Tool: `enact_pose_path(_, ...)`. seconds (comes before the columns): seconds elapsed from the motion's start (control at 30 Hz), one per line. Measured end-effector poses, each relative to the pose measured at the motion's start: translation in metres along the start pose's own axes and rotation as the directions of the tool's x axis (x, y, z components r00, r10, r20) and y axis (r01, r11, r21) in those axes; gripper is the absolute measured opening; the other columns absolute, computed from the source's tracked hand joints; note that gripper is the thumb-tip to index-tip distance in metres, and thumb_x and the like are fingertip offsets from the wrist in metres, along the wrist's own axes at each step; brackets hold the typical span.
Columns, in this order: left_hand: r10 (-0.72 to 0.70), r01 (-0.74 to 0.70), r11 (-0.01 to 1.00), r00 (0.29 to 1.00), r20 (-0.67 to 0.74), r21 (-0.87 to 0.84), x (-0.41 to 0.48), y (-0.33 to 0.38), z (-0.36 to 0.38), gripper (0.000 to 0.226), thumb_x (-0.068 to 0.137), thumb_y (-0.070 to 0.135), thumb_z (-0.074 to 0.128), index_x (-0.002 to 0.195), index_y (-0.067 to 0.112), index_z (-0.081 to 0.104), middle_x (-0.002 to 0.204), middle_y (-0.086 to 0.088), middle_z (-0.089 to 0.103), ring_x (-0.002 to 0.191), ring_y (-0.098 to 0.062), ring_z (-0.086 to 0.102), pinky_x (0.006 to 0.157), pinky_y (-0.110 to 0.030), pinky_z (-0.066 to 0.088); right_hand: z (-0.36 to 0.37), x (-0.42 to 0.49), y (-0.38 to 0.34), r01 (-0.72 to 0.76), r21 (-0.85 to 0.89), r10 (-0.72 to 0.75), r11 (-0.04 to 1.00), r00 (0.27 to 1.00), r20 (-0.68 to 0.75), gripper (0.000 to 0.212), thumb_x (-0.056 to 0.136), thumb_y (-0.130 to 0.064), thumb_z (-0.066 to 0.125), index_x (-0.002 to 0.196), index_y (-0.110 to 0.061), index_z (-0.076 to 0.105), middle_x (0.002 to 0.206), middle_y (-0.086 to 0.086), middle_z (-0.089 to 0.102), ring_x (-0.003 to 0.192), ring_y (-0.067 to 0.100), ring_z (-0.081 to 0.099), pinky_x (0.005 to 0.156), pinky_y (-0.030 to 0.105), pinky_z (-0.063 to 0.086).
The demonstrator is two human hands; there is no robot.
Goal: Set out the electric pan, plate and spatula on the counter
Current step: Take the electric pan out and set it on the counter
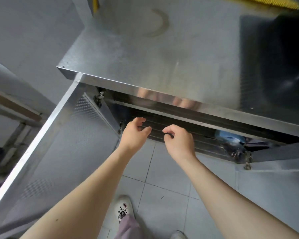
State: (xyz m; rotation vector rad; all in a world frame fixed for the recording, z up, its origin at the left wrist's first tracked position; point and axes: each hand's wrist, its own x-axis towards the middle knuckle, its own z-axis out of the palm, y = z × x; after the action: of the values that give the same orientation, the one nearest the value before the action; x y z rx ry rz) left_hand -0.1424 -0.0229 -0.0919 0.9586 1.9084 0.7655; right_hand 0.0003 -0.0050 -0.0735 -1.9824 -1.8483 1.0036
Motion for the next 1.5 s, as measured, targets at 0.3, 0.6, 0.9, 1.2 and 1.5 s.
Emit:
enact_pose_path(0.3,-0.02,0.019,1.0,1.0,-0.024,-0.016,0.08,-0.066,0.021,0.044,0.087,0.032,0.06,0.13,0.026,0.05,0.134,0.001,0.054,0.12,-0.017,0.052,0.098,-0.032,0.043,0.074,0.06,0.016,-0.057,0.036,0.058,0.998,0.998,-0.005,0.026,0.092,-0.015,0.053,0.112,-0.023,0.067,0.113,-0.002,0.07,0.105,0.019,0.063,0.086,0.031,0.053)
enact_pose_path(0.6,-0.019,0.013,0.993,0.998,-0.052,-0.114,0.148,-0.132,0.078,0.048,0.086,0.024,0.06,0.132,0.029,0.049,0.107,0.008,0.06,0.091,-0.006,0.057,0.078,-0.02,0.04,0.144,0.134,0.097,-0.069,-0.017,0.07,0.997,0.988,0.14,0.034,0.093,-0.027,0.054,0.127,-0.025,0.056,0.128,0.004,0.062,0.115,0.025,0.058,0.09,0.036,0.05)
enact_pose_path(0.9,0.018,-0.066,0.955,0.986,-0.166,-0.29,0.274,-0.185,0.12,0.061,0.083,0.023,0.068,0.139,0.016,0.044,0.136,-0.01,0.053,0.122,-0.024,0.052,0.097,-0.025,0.038,0.213,0.243,0.147,0.06,0.05,-0.063,0.997,0.996,0.057,0.041,0.092,-0.034,0.054,0.132,-0.023,0.053,0.128,0.005,0.063,0.118,0.026,0.057,0.087,0.027,0.042)
enact_pose_path(1.2,0.07,-0.108,0.966,0.984,-0.164,-0.236,0.321,-0.208,0.134,0.079,0.082,0.04,0.067,0.148,0.03,0.024,0.15,-0.006,0.036,0.133,-0.026,0.039,0.103,-0.028,0.034,0.231,0.294,0.178,-0.018,0.306,0.031,0.952,0.999,-0.038,0.053,0.09,-0.033,0.058,0.139,-0.02,0.044,0.137,0.003,0.054,0.122,0.025,0.053,0.084,0.023,0.037)
enact_pose_path(1.5,0.035,-0.079,0.962,0.985,-0.166,-0.262,0.348,-0.212,0.13,0.085,0.082,0.046,0.065,0.15,0.033,0.016,0.153,-0.001,0.029,0.135,-0.024,0.037,0.108,-0.045,0.038,0.26,0.334,0.172,-0.264,0.55,0.219,0.792,0.965,0.148,0.066,0.086,-0.037,0.063,0.144,-0.02,0.035,0.137,0.006,0.051,0.117,0.026,0.055,0.089,0.037,0.054)
